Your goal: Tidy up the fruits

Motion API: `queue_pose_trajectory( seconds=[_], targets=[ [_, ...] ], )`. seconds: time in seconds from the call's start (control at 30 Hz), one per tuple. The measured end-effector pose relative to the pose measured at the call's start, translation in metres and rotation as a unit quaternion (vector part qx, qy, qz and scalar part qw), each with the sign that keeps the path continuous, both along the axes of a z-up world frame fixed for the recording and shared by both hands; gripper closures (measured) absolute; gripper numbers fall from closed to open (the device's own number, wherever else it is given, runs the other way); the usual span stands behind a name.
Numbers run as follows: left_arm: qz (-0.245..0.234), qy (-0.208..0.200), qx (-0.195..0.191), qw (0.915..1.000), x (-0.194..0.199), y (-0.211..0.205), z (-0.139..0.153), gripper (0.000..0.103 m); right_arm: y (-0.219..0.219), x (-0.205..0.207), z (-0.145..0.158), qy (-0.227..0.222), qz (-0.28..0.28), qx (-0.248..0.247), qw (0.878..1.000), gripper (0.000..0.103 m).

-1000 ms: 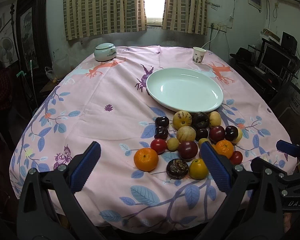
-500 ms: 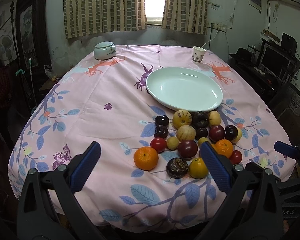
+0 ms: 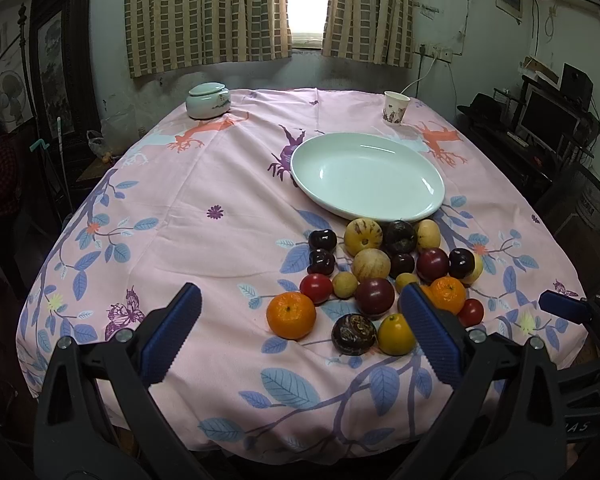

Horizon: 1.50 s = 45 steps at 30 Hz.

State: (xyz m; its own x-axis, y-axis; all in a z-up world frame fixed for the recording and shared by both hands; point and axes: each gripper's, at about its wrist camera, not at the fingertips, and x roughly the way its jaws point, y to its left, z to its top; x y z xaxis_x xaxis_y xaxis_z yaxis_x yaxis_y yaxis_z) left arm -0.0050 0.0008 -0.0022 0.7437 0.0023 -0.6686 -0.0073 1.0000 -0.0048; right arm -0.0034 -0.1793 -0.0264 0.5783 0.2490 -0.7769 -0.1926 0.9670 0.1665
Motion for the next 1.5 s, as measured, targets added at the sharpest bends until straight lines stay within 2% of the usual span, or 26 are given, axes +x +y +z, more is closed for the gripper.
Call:
queue_pose_trajectory(
  seconds=[0.53,1.23,1.37,1.5],
  targets=[
    [-0.009,-0.003,-0.003,0.9999,-0.002,-0.004,-0.001,0.002,0.001,0.0,-0.001,0.002,0.002,-0.001,1.0,0.001],
    [-0.007,0.014,-0.01,0.9998,0.004,0.003,-0.007,0.002,0.005,-0.002,-0.003,0.003,0.004,-0.003,1.0,0.001],
    [0.005,0.009,-0.002,0.9999,0.003,0.01,-0.007,0.002,0.004,-0.005,-0.004,0.001,0.0,-0.01,1.0,0.001],
    [0.015,0.009,0.029,0.9994,-0.004,0.026,-0.017,0.002,-0.009,-0.011,-0.009,-0.013,-0.008,-0.023,1.0,0.001]
  ],
)
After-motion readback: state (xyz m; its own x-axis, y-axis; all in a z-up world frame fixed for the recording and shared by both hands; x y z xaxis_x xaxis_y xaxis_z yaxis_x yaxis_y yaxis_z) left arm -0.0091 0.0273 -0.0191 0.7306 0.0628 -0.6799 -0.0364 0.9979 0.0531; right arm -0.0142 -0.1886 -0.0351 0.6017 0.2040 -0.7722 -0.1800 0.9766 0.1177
